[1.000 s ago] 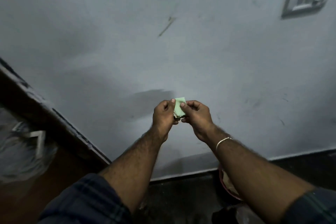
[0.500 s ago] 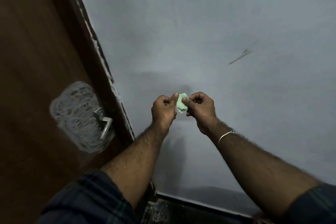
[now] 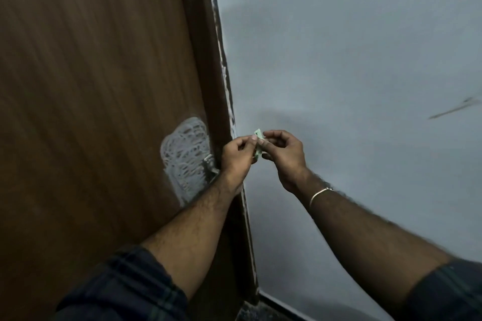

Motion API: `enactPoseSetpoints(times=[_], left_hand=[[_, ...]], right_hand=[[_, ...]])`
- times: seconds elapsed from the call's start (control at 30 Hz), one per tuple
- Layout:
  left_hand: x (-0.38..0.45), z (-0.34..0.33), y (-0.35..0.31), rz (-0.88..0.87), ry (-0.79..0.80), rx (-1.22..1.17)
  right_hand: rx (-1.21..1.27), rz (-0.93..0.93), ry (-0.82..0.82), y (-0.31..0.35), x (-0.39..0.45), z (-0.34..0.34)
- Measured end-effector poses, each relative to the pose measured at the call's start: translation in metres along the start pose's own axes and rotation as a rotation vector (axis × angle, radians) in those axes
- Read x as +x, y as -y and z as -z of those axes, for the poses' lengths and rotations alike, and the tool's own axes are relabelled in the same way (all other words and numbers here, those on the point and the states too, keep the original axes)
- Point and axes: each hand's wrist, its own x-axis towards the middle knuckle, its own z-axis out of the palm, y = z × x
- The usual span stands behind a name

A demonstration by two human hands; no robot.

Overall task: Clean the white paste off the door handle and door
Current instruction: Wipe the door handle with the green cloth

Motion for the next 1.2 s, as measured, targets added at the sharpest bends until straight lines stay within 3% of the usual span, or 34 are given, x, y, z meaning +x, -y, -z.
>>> enactPoseSetpoints(times=[0.17, 0.53, 0.87, 1.2], left_hand=[[0.011, 0.039, -0.010, -0.022, -0.049, 0.028], [0.018, 0.099, -0.010, 0.115, -0.118, 0.017], [0.025, 0.130, -0.009, 0.030, -0.125, 0.158], [0.053, 0.136, -0.007, 0.031, -0.331, 0.324]], right_hand=[[0.048, -0.041, 0.043, -0.006, 0.003, -0.040], [-0.047, -0.040, 0.044, -0.027, -0.006, -0.096], [-0.080, -0.088, 0.128, -0.056, 0.012, -0.120], [-0.274, -0.023, 0.210, -0.079, 0.055, -0.142]])
